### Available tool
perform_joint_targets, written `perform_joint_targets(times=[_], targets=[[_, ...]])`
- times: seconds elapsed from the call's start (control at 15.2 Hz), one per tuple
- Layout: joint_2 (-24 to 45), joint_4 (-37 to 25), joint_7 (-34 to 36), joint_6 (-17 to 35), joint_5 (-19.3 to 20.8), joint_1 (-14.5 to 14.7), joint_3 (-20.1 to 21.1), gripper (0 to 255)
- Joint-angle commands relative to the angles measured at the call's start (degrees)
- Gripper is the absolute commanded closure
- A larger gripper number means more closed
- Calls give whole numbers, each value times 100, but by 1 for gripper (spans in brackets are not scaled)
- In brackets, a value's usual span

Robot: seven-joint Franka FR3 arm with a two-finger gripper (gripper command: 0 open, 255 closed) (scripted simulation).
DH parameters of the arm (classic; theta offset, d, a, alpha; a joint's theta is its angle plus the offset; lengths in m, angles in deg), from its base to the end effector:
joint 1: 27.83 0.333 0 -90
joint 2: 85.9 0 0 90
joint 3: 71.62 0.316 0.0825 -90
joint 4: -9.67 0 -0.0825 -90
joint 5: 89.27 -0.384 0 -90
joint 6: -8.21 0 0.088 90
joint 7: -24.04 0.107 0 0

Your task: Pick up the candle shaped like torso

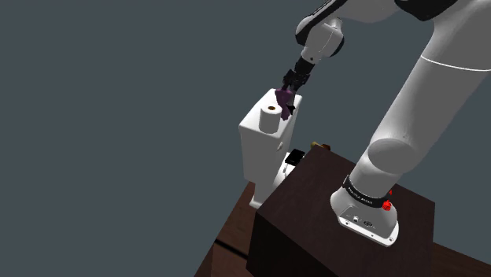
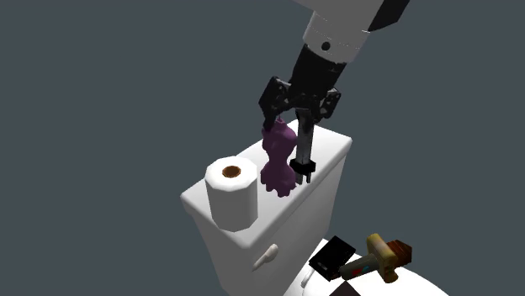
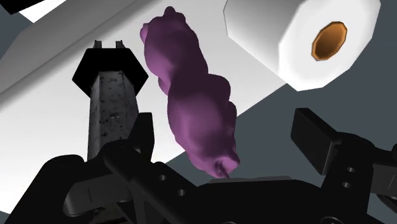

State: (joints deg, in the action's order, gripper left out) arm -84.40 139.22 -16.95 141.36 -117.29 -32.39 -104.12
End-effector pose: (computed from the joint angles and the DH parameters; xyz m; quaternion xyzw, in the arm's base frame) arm 0.4264 -0.3110 0.3567 -0.9763 0.1283 -0.1252 0.1213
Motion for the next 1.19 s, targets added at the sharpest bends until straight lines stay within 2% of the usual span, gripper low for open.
perform_joint_targets(times=[0.0, 0.4, 0.46, 1.12], targets=[[146, 24, -167, 105, -189, -13, 1, 0], [427, 94, -491, 327, -548, -36, 48, 0], [425, 93, -486, 326, -547, -34, 49, 255], [364, 81, -419, 280, -467, -29, 35, 255]])
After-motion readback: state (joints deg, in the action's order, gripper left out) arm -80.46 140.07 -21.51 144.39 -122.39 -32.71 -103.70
